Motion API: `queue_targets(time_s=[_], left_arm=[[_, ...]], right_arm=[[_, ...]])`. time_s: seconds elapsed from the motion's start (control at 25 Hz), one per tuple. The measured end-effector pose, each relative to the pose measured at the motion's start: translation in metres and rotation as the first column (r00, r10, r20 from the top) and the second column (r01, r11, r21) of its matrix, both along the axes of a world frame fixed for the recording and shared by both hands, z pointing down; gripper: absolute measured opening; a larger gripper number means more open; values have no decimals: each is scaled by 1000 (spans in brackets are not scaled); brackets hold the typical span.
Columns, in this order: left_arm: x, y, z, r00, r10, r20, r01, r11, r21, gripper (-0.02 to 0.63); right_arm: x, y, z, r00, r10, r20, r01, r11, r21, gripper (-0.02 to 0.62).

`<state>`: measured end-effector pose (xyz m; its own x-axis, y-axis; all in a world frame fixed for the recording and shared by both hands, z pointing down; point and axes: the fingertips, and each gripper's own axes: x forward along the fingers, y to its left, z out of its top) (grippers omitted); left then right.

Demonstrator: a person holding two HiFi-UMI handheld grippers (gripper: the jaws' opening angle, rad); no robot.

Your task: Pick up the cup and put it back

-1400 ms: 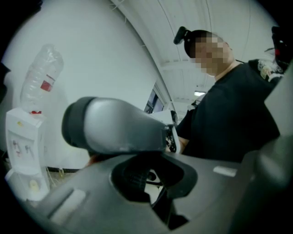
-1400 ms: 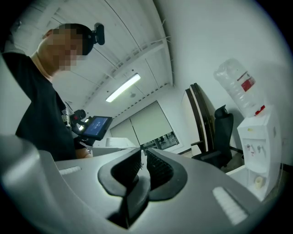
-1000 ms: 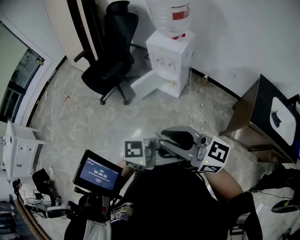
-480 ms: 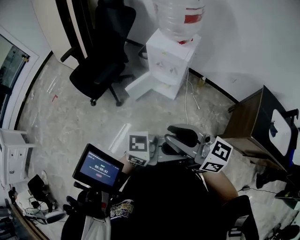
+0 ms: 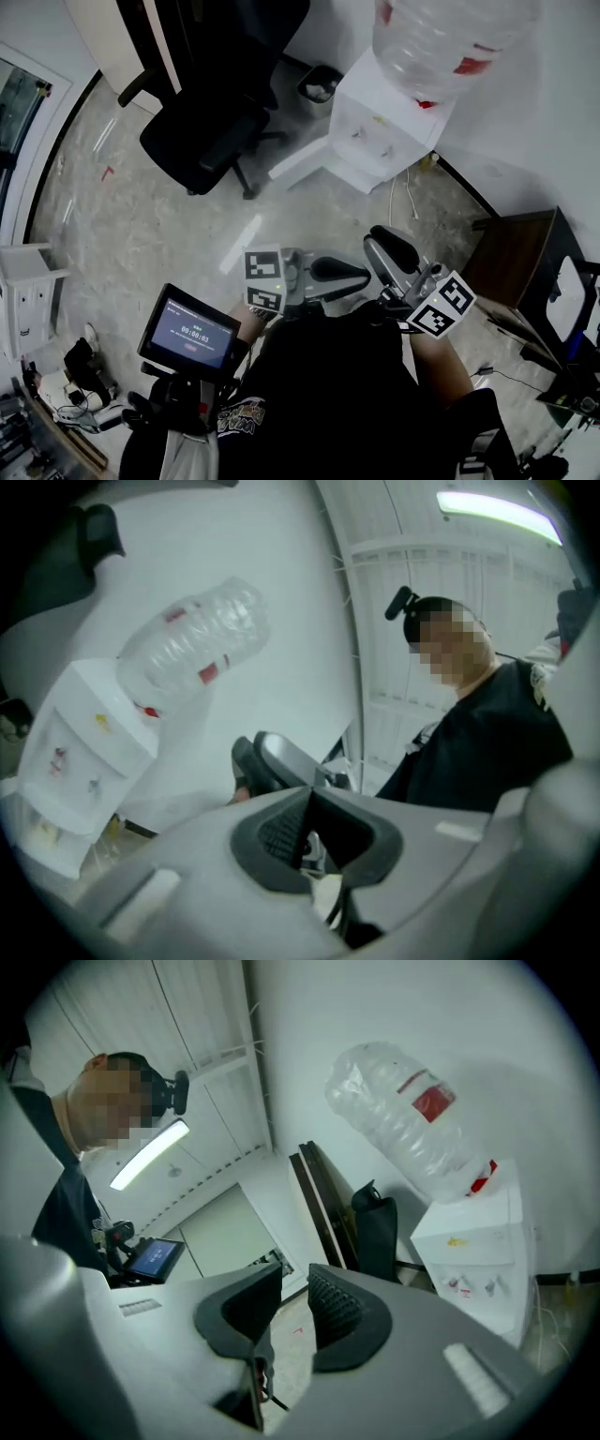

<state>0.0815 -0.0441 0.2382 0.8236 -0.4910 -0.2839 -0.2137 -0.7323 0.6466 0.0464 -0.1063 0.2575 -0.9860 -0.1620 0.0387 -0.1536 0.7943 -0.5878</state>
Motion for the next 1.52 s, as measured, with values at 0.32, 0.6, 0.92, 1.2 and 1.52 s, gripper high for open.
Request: queue_targets(time_s=[0.32,0.6,0.92,1.2,1.52], left_arm=[[-79,-60,96,842,-491,223,525,842,-124,5],[-83,-100,208,709,-657,256,705,650,-283,5],[-95,-90,348,615,-696,370,788,537,-300,5],[-83,-83,460,638,-606,476,743,647,-172,5],[-107,-104,592,674,-584,453,671,740,-44,5]], right_arm=[[-6,-61,96,943,180,-281,-173,984,49,6],[-20,-99,241,924,-48,-379,20,997,-77,6],[-27,-127,430,858,-39,-511,-6,996,-85,6],[-19,-156,565,795,122,-595,-115,992,51,39],[-23,-213,758,680,296,-670,-212,955,207,76]])
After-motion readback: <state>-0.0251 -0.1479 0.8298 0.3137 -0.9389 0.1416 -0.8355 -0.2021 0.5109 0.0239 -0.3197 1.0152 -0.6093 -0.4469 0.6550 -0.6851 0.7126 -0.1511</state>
